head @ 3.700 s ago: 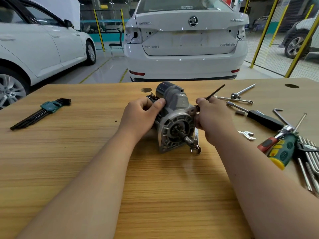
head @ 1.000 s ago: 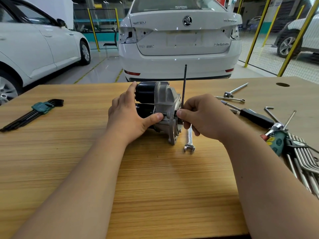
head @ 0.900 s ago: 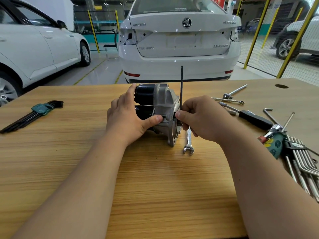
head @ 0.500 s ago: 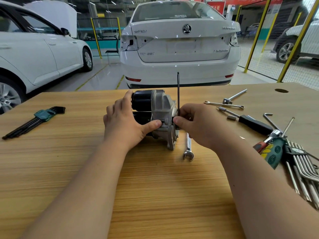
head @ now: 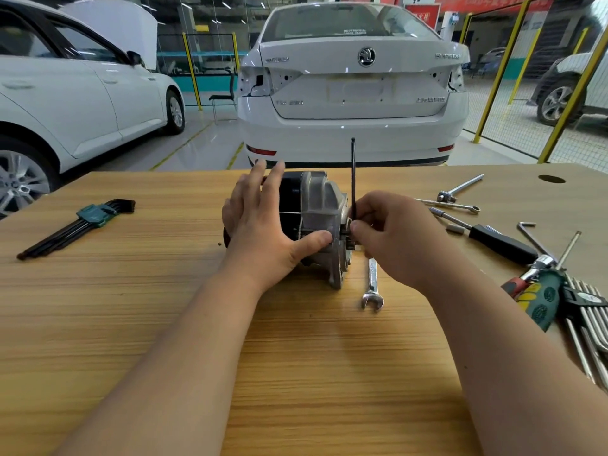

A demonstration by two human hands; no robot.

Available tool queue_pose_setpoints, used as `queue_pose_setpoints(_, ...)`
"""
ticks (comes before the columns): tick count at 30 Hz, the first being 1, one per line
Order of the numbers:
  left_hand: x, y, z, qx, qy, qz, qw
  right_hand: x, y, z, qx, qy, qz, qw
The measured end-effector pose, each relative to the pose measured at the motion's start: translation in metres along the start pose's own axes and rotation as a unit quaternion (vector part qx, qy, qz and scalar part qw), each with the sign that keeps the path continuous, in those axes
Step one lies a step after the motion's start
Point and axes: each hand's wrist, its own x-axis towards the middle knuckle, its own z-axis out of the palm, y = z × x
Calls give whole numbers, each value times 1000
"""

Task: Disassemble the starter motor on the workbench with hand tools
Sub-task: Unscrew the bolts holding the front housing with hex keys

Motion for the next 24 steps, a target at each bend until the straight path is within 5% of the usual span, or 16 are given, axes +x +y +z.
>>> queue_pose_setpoints(24,-5,15,13,13,6,-29,999,4,-14,12,-11,11,-60,998)
